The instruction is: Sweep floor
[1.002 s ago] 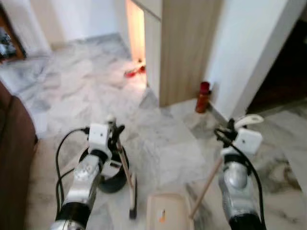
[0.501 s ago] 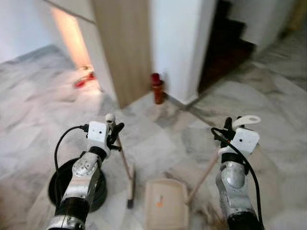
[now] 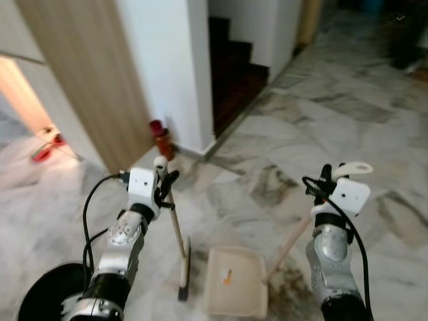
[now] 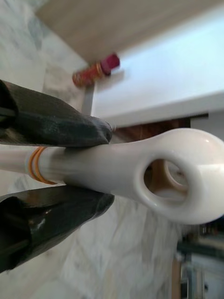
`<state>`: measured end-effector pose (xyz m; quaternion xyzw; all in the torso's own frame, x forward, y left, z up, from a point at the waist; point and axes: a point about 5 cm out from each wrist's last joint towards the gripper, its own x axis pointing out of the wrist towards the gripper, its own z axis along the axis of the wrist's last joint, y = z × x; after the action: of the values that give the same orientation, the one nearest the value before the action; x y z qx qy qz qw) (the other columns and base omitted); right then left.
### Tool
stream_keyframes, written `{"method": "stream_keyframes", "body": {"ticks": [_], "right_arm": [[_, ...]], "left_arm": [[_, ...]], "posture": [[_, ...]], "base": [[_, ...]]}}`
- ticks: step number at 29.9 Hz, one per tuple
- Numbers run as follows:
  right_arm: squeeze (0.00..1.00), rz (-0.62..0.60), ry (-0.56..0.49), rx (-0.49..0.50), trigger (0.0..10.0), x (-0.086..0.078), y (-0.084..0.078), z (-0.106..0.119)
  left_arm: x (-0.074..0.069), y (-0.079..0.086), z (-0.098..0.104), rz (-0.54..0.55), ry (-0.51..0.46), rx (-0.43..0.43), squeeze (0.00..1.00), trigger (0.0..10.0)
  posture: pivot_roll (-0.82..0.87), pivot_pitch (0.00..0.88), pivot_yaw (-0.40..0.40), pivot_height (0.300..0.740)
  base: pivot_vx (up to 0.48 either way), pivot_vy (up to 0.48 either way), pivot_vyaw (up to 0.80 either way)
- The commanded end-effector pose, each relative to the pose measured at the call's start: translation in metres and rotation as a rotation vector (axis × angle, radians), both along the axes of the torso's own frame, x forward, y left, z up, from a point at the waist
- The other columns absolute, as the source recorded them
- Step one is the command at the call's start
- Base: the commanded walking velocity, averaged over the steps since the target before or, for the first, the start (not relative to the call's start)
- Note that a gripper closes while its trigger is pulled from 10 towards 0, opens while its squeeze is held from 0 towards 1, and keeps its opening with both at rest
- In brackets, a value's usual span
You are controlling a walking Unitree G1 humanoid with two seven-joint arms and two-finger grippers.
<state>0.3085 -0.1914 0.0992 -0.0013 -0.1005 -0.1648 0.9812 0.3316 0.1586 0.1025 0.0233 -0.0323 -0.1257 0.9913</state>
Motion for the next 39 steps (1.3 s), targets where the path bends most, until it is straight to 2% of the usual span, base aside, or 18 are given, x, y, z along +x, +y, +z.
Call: {"method": "stream_keyframes", "body": {"ticks": [1, 32, 39], "right_arm": [[0.0, 0.012, -0.023, 0.007, 10.0, 0.0028, 0.0052, 0.0049], [0.0, 0.031, -0.024, -0.015, 10.0, 0.0036, 0.0059, 0.0058], [0.0, 0.031, -0.043, -0.016, 10.0, 0.0045, 0.0082, 0.0097]], "left_arm": [[0.0031, 0.0032, 0.0092, 0.003, -0.043, 0.004, 0.0, 10.0], [0.0017, 0.0024, 0.0082, 0.014, -0.049, -0.01, 0.0, 10.0], [0.0037, 0.0029, 0.0119, 0.014, -0.057, -0.008, 0.0, 10.0]], "posture": [[-0.17, 0.0, 0.108, 0.74], [-0.16, 0.0, 0.092, 0.74], [-0.12, 0.0, 0.099, 0.74]], "base": [[0.0, 0.0, -0.8], [0.0, 0.0, -0.8], [0.0, 0.0, -0.08]]}}
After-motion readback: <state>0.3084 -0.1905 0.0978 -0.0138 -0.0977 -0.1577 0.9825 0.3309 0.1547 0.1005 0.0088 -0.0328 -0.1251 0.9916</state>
